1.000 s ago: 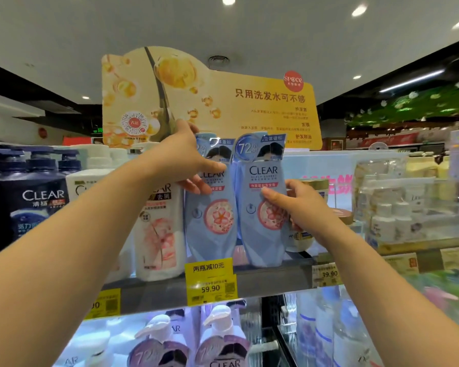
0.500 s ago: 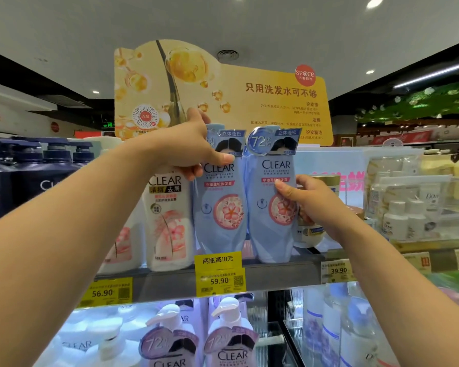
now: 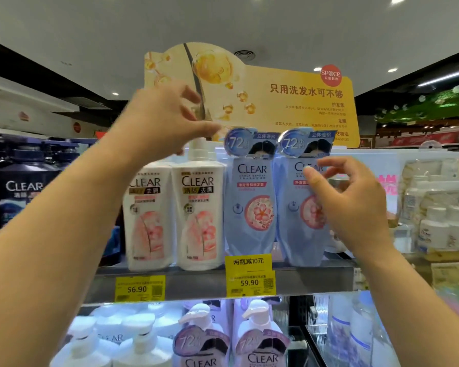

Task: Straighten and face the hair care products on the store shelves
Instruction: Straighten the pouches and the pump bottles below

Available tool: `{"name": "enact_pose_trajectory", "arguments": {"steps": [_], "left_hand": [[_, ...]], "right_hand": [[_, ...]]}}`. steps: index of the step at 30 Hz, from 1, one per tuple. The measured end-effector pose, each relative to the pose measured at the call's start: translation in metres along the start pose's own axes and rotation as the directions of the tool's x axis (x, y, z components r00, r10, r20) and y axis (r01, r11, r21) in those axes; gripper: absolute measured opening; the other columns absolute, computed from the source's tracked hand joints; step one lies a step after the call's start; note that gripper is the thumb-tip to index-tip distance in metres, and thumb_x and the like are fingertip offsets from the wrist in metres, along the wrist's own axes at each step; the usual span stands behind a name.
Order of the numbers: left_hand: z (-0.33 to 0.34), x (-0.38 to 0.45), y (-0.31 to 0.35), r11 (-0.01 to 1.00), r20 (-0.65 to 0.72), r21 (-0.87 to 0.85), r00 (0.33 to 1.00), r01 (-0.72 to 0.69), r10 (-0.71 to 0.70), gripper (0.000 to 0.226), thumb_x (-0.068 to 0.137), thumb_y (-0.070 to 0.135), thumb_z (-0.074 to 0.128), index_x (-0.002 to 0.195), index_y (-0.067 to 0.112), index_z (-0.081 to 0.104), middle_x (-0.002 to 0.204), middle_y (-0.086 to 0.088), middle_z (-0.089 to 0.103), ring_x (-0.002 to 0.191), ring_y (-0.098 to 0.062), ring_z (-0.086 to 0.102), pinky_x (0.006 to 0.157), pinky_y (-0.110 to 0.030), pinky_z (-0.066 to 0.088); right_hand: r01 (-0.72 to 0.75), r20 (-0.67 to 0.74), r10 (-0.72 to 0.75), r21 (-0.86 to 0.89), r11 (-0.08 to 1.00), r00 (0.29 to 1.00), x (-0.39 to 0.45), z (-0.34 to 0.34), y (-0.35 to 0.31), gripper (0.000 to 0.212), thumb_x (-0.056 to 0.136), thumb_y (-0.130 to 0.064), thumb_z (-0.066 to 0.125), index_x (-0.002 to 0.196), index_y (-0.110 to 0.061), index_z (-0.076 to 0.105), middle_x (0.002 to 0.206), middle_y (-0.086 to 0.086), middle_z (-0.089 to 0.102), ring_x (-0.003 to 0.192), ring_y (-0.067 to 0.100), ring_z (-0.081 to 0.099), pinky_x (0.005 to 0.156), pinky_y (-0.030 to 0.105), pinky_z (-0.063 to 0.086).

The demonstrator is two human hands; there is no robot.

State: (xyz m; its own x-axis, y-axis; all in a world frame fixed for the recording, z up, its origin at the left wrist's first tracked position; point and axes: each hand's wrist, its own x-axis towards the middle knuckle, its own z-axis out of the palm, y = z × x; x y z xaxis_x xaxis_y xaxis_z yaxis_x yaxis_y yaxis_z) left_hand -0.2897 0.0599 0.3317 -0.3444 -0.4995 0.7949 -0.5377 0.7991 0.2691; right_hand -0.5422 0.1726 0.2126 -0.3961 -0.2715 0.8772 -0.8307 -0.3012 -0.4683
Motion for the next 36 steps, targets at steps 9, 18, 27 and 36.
{"name": "enact_pose_trajectory", "arguments": {"steps": [9,18,27,36], "left_hand": [[-0.010,-0.036,-0.101,0.949,0.043,0.163,0.959,0.271,-0.281,0.068,0.076,0.070,0.065,0.128,0.035,0.040,0.099,0.005,0.070,0.059,-0.010,0.071,0.043,-0.027,0.050],[-0.001,-0.037,-0.121,0.996,0.288,-0.009,0.954,0.084,-0.077,0.038,0.092,0.054,0.058,0.121,0.059,0.034,0.090,0.010,0.068,0.054,-0.003,0.068,0.039,-0.020,0.048],[-0.011,-0.030,-0.132,0.955,0.367,-0.280,0.930,0.100,0.011,0.029,0.093,0.043,0.063,0.116,0.058,0.055,0.097,0.002,0.071,0.049,-0.003,0.063,0.040,-0.018,0.044],[-0.014,-0.037,-0.138,0.970,0.316,-0.235,0.949,0.058,0.020,0.031,0.081,0.068,0.059,0.109,0.075,0.047,0.097,0.008,0.072,0.049,-0.011,0.069,0.043,-0.035,0.057]], "right_hand": [[0.350,0.554,-0.257,-0.068,0.934,0.792,0.010,0.085,-0.102,0.064,0.093,-0.048,0.065,0.150,-0.035,0.038,0.144,-0.004,0.054,0.126,0.015,0.052,0.097,0.024,0.041],[0.356,0.669,-0.089,-0.273,0.894,0.738,0.030,0.129,-0.113,0.057,0.100,-0.052,0.052,0.152,-0.033,0.038,0.147,-0.002,0.056,0.126,0.024,0.057,0.085,0.031,0.043],[0.389,0.661,-0.072,-0.347,0.854,0.747,0.038,0.128,-0.119,0.047,0.100,-0.050,0.053,0.140,-0.027,0.054,0.145,-0.002,0.057,0.124,0.025,0.057,0.079,0.026,0.036],[0.316,0.621,-0.027,-0.360,0.878,0.783,0.023,0.129,-0.129,0.047,0.103,-0.046,0.049,0.147,-0.027,0.049,0.149,-0.004,0.053,0.127,0.020,0.057,0.086,0.022,0.042]]}}
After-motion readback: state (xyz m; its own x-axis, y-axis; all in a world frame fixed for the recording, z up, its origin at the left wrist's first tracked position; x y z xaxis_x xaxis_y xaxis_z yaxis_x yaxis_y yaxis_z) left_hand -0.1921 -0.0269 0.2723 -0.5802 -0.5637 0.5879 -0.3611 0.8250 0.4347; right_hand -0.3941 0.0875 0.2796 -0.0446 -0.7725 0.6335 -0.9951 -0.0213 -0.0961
